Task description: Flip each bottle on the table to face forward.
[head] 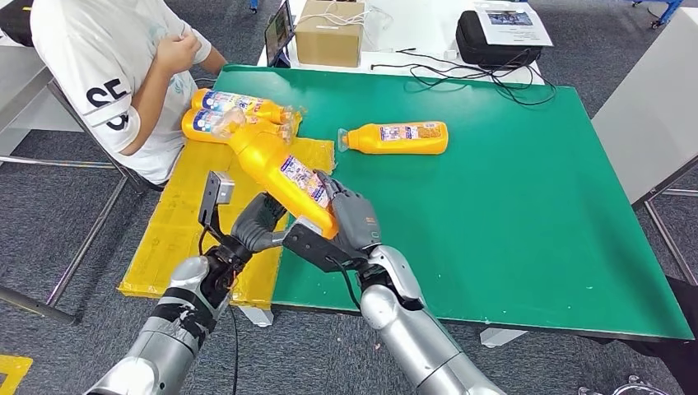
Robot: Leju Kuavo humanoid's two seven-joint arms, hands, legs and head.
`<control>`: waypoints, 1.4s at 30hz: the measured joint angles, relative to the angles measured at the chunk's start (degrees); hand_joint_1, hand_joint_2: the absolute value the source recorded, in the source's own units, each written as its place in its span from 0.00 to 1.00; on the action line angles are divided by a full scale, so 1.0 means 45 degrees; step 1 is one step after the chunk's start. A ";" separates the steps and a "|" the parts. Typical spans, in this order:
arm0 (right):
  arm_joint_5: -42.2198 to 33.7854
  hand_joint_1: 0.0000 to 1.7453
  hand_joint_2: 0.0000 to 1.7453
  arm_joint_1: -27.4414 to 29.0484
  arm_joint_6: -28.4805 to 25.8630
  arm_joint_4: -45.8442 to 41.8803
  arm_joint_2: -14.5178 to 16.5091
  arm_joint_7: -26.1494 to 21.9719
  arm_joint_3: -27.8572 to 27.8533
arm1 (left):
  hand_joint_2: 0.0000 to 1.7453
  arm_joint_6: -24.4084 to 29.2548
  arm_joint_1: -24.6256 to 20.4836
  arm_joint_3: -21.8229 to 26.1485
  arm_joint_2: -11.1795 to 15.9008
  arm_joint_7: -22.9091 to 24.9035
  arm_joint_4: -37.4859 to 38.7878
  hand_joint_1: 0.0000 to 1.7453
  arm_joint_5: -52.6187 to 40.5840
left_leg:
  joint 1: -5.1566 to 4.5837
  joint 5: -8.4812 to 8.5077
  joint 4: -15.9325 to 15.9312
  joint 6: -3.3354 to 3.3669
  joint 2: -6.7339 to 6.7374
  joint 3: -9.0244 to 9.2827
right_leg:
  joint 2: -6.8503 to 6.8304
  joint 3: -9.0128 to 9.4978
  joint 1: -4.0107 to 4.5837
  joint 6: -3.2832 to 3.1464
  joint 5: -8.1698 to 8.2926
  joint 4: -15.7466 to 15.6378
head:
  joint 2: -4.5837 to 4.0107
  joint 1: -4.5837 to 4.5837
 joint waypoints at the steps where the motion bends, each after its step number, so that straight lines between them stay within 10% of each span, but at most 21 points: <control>1: 0.0006 1.00 1.00 -0.0024 0.0025 0.0040 0.0005 -0.0079 0.0075 | 1.00 -0.0202 -0.0002 0.0004 0.0001 0.0052 0.0027 0.00 0.0376 | 0.0000 0.0000 0.0000 0.0000 0.0000 -0.0001 | 0.0000 0.0000 -0.0001 0.0000 0.0000 0.0000 | 0.0000 0.0000; 42: 0.1661 1.00 1.00 0.0940 0.0258 0.0029 -0.1346 -0.0442 0.0663 | 1.00 -0.1335 0.1157 0.0010 0.1358 0.0505 -0.1087 0.00 0.2559 | -0.0001 -0.0001 -0.0001 -0.0001 -0.0001 -0.0005 | 0.0000 -0.0004 -0.0001 -0.0001 -0.0002 -0.0001 | 0.0000 0.0002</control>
